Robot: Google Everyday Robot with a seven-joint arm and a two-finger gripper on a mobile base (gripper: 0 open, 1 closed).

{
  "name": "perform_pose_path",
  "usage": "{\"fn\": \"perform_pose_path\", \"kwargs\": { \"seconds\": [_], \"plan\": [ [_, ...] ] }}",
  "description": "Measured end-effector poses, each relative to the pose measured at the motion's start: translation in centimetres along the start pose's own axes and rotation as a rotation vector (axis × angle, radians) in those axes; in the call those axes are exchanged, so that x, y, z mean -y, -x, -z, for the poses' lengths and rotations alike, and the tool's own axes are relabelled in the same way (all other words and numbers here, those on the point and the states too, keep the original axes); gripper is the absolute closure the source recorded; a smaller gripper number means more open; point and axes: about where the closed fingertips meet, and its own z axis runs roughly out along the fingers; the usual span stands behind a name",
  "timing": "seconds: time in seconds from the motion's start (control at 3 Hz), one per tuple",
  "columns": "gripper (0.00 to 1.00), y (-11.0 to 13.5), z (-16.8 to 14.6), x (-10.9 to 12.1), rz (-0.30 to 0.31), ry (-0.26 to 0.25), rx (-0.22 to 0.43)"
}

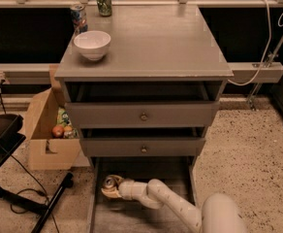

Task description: Place orange can into bottom drawer

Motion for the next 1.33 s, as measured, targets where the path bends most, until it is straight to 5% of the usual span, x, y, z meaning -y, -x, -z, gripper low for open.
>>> {"fn": "perform_pose_path", "kwargs": {
  "seconds": [1.0, 1.33],
  "plan": [
    [0.12, 0.14, -0.54, -0.46, -0.001, 0.010, 0.003],
    [0.00, 0.18, -0.67, -0.59, -0.002, 0.012, 0.004]
  ]
}}
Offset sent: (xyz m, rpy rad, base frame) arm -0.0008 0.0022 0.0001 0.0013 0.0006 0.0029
